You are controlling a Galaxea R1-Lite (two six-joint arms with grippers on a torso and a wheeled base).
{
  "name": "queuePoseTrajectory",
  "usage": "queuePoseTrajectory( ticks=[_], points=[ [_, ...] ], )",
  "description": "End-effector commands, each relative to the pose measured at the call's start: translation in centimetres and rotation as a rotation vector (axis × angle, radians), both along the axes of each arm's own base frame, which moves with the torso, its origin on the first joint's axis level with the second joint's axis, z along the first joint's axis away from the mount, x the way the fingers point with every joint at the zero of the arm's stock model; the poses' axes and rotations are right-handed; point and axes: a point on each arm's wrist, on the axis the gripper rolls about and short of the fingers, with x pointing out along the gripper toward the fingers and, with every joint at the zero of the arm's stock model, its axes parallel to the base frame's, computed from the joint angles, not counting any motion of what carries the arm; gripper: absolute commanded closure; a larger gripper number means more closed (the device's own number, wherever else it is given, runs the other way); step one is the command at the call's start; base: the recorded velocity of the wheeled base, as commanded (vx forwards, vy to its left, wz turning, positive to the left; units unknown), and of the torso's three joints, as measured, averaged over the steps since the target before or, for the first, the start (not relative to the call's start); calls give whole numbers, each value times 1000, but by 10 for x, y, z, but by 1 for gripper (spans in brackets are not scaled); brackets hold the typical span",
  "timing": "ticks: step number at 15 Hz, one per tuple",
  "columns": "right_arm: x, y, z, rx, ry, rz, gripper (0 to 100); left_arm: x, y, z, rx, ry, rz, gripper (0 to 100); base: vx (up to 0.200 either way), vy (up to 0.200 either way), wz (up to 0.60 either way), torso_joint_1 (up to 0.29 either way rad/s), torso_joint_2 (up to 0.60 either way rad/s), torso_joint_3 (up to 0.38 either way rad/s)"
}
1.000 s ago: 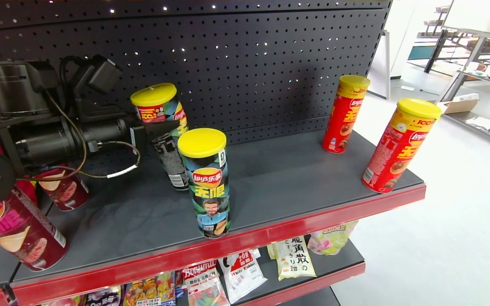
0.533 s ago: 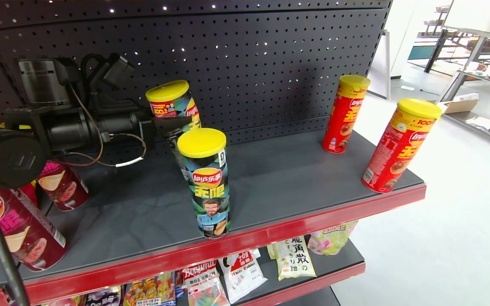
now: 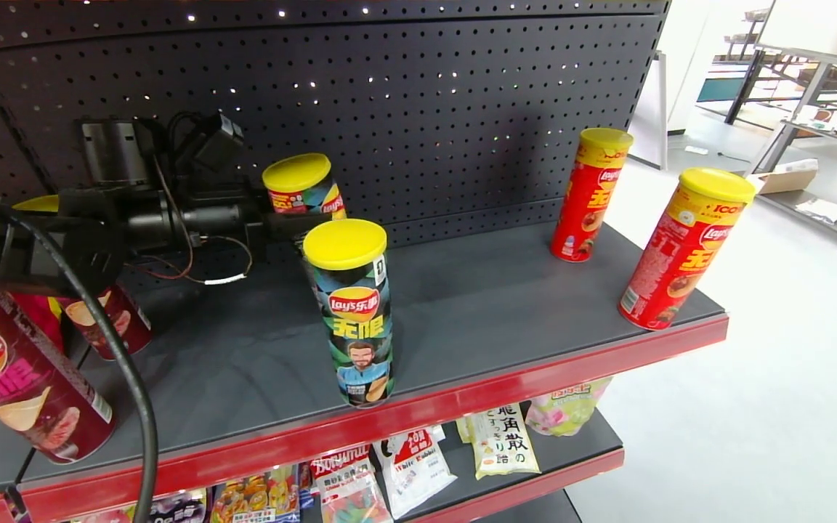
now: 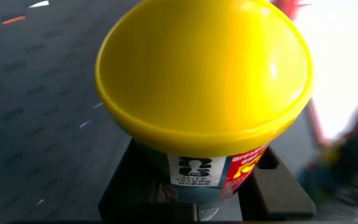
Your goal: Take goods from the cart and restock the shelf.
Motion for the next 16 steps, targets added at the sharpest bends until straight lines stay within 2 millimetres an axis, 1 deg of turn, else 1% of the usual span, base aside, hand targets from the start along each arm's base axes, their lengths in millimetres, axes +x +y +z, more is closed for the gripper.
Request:
queuePoseTrajectory(
  ticks=[1,2,6,7,8,10,13,16],
  points=[
    [0,0,0,0,1,0,0,12,0,-9,-4,1,-57,100,0,0,0,0,0,0],
    [0,0,0,0,1,0,0,15,0,-10,-2,-8,-62,100,0,0,0,0,0,0],
    [0,0,0,0,1,2,0,30,10,-18,11,-28,-37,100,0,0,0,0,0,0],
    [0,0,0,0,1,0,0,37,10,-23,23,-51,-46,100,0,0,0,0,0,0],
    [0,0,0,0,0,0,0,39,9,-23,16,-58,-90,100,0,0,0,0,0,0],
    [0,0,0,0,0,0,0,39,7,-23,1,-67,-169,100,0,0,0,0,0,0],
    [0,0,0,0,1,0,0,38,7,-22,-15,-68,-240,100,0,0,0,0,0,0],
    [0,0,0,0,0,0,0,43,8,-22,-3,-107,-237,100,0,0,0,0,0,0]
  ],
)
